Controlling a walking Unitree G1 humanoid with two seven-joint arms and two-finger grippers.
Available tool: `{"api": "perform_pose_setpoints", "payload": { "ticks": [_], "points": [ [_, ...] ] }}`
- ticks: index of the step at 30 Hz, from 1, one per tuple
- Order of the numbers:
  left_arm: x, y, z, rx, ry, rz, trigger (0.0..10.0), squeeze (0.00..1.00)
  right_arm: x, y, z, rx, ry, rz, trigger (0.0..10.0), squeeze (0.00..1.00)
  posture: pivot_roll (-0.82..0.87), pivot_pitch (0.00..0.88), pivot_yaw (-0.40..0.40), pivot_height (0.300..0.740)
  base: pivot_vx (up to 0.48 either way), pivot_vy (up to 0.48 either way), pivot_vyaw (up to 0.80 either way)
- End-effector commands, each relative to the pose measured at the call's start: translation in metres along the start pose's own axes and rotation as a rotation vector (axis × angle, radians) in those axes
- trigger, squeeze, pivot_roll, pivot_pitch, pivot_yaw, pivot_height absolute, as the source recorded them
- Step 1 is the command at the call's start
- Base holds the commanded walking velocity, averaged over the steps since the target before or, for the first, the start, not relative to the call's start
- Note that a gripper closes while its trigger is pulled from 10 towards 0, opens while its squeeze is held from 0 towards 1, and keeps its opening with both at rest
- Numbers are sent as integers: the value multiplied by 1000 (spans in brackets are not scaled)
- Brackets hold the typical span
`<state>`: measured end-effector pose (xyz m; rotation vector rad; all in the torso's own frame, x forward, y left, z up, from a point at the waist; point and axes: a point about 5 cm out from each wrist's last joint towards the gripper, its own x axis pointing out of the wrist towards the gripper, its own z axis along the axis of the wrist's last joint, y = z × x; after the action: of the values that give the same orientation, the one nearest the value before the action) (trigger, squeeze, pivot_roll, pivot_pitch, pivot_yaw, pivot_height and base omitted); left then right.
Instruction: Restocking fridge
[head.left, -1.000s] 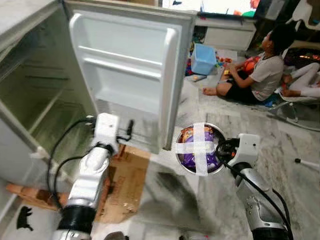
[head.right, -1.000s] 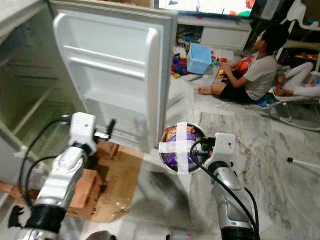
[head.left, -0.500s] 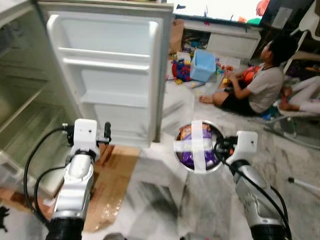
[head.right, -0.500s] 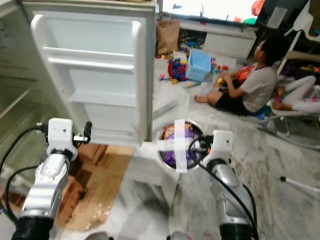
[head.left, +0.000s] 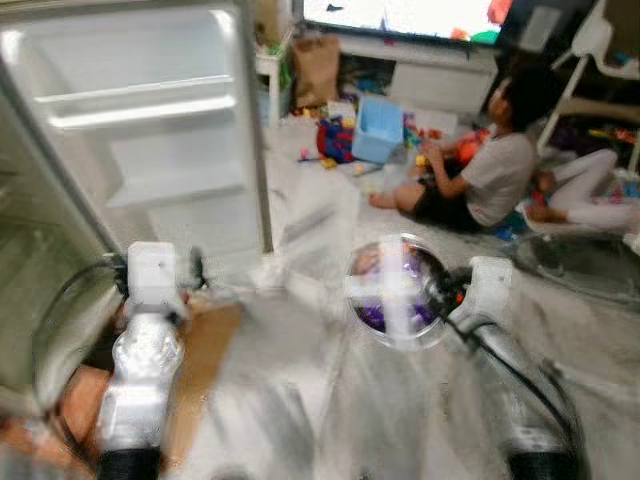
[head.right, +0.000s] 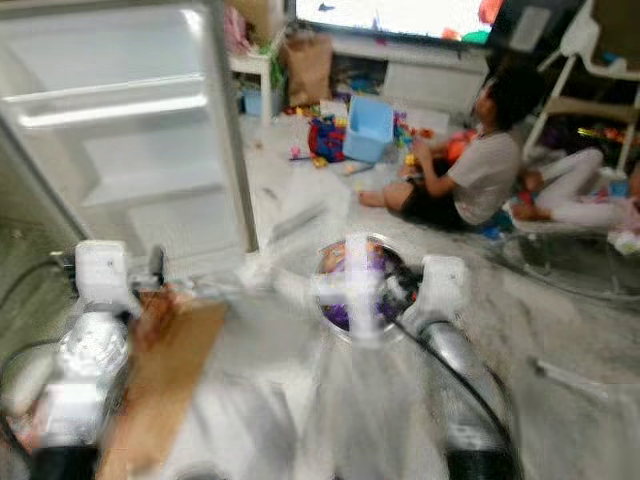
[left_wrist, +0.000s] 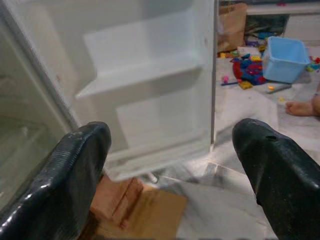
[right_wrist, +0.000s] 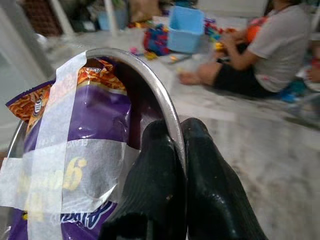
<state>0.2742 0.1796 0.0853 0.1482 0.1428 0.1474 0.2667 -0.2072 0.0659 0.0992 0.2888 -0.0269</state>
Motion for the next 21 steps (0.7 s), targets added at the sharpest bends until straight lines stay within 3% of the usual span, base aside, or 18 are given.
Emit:
{"api": "perform_pose_setpoints", "payload": {
  "ticks": [1, 9, 14, 21],
  "points": [
    [-1, 22, 2, 17, -13, 86, 10000, 0, 5, 16, 9, 13, -46, 59, 10000, 0, 55, 0, -39, 740, 0, 0, 800],
    [-3, 22, 2, -23, -2, 61, 10000, 0, 8, 19, 13, 11, -57, 71, 10000, 0, 54, 0, -40, 740, 0, 0, 800],
    [-3, 23, 3, 9, -2, 121, 10000, 0, 8, 20, 14, 9, -60, 75, 10000, 0, 50, 0, -40, 740, 0, 0, 800],
    [-4, 25, 0, -33, 20, 110, 10000, 0, 8, 22, 12, 12, -58, 83, 10000, 0, 52, 0, -40, 740, 0, 0, 800]
  ]
}}
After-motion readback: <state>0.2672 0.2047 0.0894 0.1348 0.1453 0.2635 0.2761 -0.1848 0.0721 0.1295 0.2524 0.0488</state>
